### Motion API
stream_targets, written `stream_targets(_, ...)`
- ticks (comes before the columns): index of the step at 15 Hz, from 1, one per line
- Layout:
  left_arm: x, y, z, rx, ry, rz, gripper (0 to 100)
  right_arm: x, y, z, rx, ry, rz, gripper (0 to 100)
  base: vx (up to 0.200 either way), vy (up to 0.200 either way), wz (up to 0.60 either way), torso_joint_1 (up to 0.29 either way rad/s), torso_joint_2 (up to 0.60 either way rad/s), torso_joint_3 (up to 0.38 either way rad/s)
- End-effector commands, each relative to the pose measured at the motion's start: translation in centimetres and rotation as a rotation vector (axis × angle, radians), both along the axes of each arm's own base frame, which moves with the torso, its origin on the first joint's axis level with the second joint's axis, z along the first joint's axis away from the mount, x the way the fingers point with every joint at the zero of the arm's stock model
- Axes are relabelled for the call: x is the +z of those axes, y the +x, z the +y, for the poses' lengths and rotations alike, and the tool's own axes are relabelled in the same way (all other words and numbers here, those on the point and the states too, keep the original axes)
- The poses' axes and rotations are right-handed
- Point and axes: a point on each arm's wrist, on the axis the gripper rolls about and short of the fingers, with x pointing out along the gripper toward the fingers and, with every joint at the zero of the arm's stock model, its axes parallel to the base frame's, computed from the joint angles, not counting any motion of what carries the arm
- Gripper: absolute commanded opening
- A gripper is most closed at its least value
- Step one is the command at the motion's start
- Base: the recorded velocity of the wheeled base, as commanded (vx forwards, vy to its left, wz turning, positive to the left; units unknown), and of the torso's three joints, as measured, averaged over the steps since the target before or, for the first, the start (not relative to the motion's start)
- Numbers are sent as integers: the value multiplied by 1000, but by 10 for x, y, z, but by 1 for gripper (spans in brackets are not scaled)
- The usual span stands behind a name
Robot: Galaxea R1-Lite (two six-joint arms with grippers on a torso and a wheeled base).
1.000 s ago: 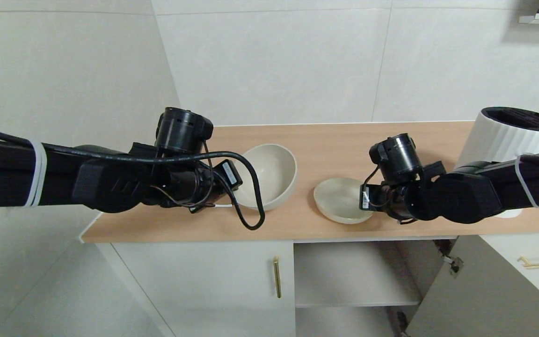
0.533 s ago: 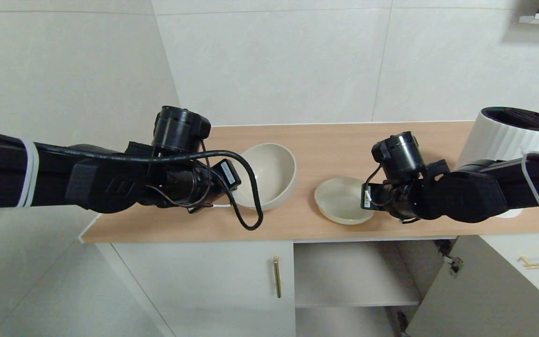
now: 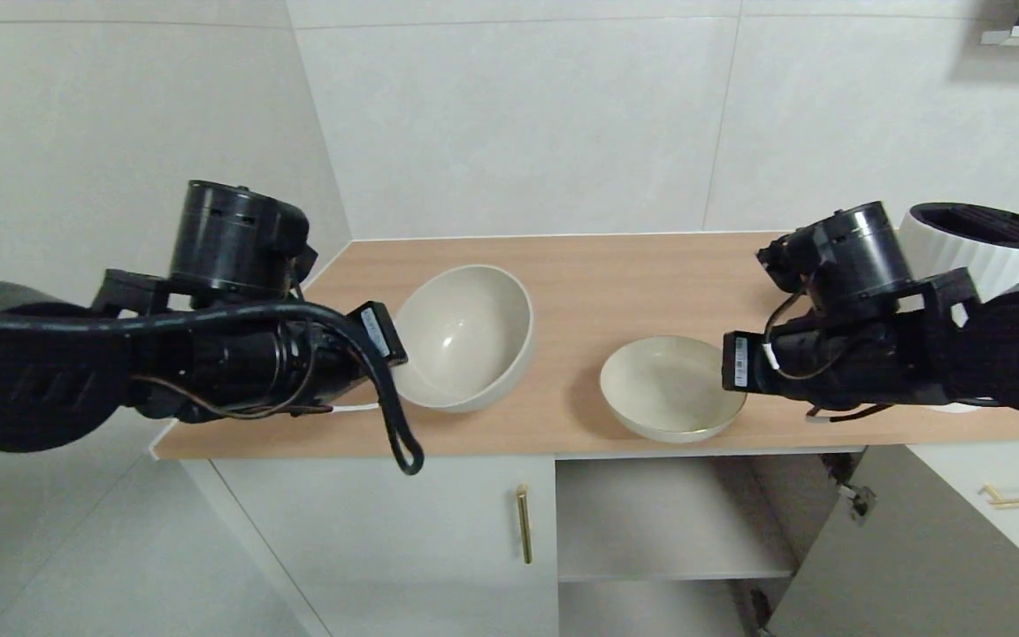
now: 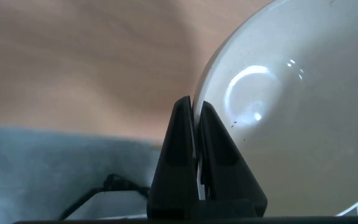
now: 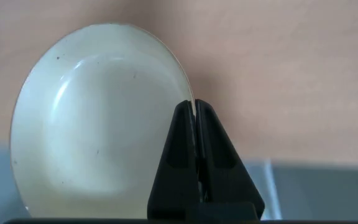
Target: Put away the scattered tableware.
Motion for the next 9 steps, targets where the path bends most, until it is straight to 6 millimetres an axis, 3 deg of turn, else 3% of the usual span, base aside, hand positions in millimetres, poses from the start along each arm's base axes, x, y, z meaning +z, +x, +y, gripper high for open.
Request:
stream_targets(1, 17, -38, 18, -29, 10, -64, 0, 29, -31, -23, 46, 77, -52, 0, 0, 0, 0, 0, 0, 0)
stream_targets(4, 27, -69, 32, -58, 37, -129, 0, 40, -60, -37, 111, 99, 12, 0, 0, 0, 0, 0, 0, 0)
stream_targets(6, 29, -72, 33, -62, 44, -138, 0, 38, -68, -41, 111, 88, 38, 0, 0, 0, 0, 0, 0, 0)
stream_targets(9, 15, -67, 28, -92, 94, -99, 0, 24, -80, -47, 114, 68, 78, 0, 0, 0, 0, 0, 0, 0)
